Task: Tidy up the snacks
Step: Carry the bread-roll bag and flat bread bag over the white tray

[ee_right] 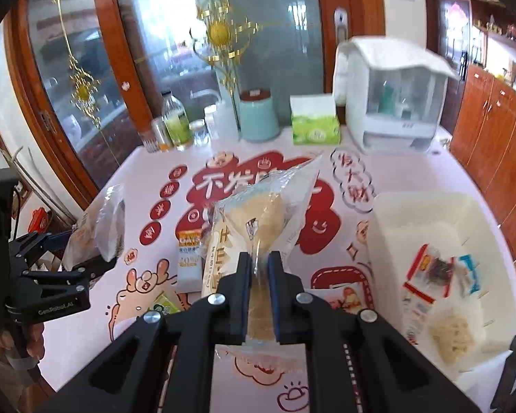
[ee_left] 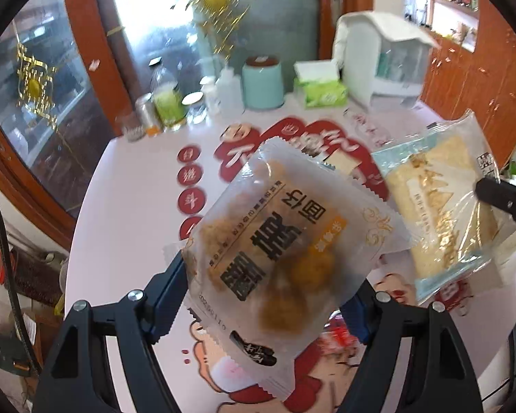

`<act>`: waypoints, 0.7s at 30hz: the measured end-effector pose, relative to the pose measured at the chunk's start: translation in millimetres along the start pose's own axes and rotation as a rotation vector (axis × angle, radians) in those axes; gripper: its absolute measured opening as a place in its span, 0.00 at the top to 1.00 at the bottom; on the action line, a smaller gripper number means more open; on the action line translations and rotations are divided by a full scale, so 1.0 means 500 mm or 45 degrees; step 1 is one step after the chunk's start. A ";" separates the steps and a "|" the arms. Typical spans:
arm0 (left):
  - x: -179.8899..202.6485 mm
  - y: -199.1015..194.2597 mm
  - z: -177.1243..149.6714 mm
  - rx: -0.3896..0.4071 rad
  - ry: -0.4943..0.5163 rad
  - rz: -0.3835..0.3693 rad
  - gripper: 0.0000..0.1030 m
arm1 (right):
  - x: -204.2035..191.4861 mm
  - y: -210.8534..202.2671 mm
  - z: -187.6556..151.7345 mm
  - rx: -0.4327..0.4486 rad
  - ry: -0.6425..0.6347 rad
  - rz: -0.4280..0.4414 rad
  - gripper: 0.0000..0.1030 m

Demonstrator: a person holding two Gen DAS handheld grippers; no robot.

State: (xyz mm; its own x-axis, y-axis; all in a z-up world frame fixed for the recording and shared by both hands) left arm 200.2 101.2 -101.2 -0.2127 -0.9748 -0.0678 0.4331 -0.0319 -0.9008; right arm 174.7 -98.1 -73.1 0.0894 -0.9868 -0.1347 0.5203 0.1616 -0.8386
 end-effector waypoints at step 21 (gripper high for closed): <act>0.494 -0.134 0.119 0.142 0.141 -0.139 0.25 | 0.357 -0.262 -0.058 0.209 0.067 -0.218 0.90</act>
State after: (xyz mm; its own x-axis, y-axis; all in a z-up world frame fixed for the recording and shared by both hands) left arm 170.6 -150.8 -32.3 -0.3563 -0.9340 -0.0250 0.4951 -0.1661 -0.8528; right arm 97.7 -295.5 -2.4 -0.0542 -0.9981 -0.0286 0.6554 -0.0140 -0.7551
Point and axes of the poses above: each gripper's, at about its wrist camera, not at the fingertips, and y roughly the way its jaws point, x to its right, z to its top, the point moved 8 cm from there along y, roughly the way its jaws point, and after that the axes turned 12 degrees about -x, right-handed, at the moved point
